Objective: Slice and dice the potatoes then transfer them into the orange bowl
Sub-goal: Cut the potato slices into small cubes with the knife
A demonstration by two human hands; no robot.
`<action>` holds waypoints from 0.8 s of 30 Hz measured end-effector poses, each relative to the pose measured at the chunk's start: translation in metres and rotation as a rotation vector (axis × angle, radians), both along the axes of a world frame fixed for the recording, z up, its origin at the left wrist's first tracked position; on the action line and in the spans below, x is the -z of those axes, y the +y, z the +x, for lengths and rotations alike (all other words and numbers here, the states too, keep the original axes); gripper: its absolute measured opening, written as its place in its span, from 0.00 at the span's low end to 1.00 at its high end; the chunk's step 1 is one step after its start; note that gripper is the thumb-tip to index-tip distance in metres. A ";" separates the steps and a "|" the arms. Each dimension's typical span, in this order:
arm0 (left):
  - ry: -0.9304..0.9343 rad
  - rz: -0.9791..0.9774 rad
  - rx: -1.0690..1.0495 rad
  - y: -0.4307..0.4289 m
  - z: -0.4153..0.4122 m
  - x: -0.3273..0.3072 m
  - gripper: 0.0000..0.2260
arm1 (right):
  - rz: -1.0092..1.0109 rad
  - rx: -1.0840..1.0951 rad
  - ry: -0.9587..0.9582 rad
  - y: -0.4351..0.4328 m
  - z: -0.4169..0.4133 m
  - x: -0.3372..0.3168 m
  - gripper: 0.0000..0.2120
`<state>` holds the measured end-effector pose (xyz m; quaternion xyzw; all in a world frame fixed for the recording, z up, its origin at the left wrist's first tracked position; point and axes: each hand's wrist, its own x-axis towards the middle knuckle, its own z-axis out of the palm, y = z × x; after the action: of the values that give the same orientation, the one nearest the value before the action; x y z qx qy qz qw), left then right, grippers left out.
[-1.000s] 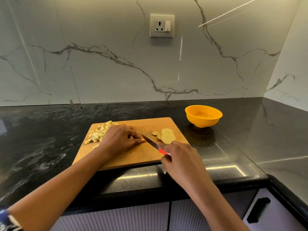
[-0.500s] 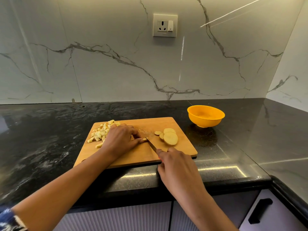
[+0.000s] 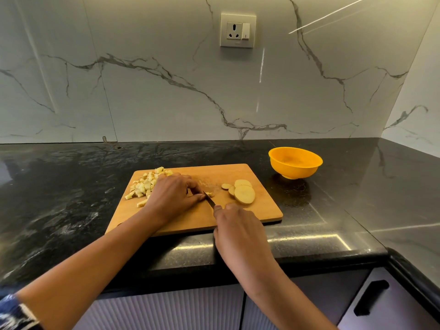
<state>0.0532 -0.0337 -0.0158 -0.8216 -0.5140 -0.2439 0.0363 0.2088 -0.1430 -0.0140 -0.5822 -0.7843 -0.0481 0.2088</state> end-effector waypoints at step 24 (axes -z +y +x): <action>0.246 0.024 0.145 0.009 0.014 -0.004 0.16 | 0.078 0.094 0.341 0.031 0.063 0.014 0.21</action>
<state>0.0676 -0.0244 -0.0114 -0.8799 -0.4418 -0.1494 0.0912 0.2713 -0.1117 -0.0285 -0.6093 -0.7071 0.0109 0.3587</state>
